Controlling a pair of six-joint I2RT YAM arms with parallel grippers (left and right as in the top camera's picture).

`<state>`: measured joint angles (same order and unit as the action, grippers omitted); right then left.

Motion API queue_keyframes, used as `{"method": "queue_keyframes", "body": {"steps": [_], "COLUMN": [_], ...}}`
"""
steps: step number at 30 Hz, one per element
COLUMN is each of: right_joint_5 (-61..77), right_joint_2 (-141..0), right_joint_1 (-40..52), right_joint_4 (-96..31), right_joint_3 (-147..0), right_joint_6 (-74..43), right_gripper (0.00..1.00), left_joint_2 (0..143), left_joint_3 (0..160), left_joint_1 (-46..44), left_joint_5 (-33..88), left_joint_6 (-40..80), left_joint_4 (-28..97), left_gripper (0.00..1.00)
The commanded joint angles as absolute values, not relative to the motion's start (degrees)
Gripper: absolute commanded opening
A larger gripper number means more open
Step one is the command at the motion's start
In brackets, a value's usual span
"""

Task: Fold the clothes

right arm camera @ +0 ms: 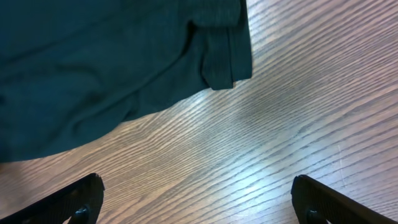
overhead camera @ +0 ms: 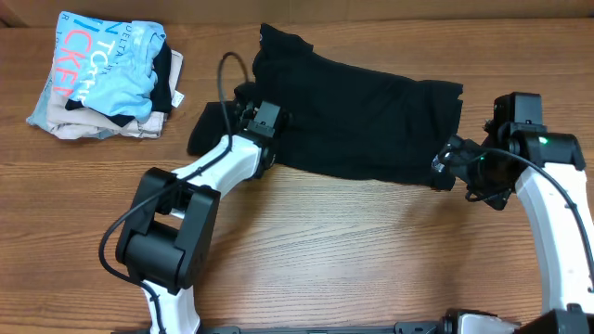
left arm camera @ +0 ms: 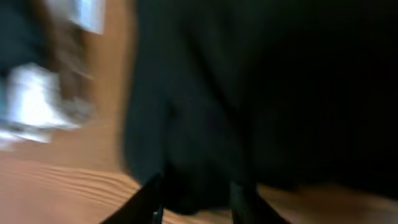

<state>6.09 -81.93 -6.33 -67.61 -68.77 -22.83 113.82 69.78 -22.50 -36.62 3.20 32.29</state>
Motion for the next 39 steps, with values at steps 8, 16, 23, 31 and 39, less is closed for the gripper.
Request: {"method": "queue_keyframes", "body": {"steps": [8,16,23,31,39], "right_joint_5": [6.59,6.55,6.52,7.01,7.35], "right_joint_2": [-83.07,-83.07,-83.74,-89.97,-93.49], "right_joint_1": [-6.37,-6.37,-6.37,-5.93,-3.42], "right_joint_4": [-65.60,-64.12,-62.83,-62.76,-57.87], "right_joint_3": [-68.58,-68.58,-68.58,-68.55,-65.73], "right_joint_6": [-22.46,-22.26,-22.20,-22.09,-22.31], "right_gripper": [1.00,1.00,1.00,0.98,0.96], "left_joint_2": [114.21,114.34,115.07,115.07,115.07], "left_joint_3": [85.30,91.57,89.45,85.54,79.77], "left_joint_1": [-11.70,-5.32,-6.04,-6.39,-6.42], "left_joint_5": [-1.19,1.32,1.32,1.74,1.54], "left_joint_6": [9.63,5.06,4.23,4.25,4.54], "left_joint_4": [48.73,49.04,51.07,54.87,50.78], "left_gripper": [0.59,0.66,0.62,0.47,0.45]}}
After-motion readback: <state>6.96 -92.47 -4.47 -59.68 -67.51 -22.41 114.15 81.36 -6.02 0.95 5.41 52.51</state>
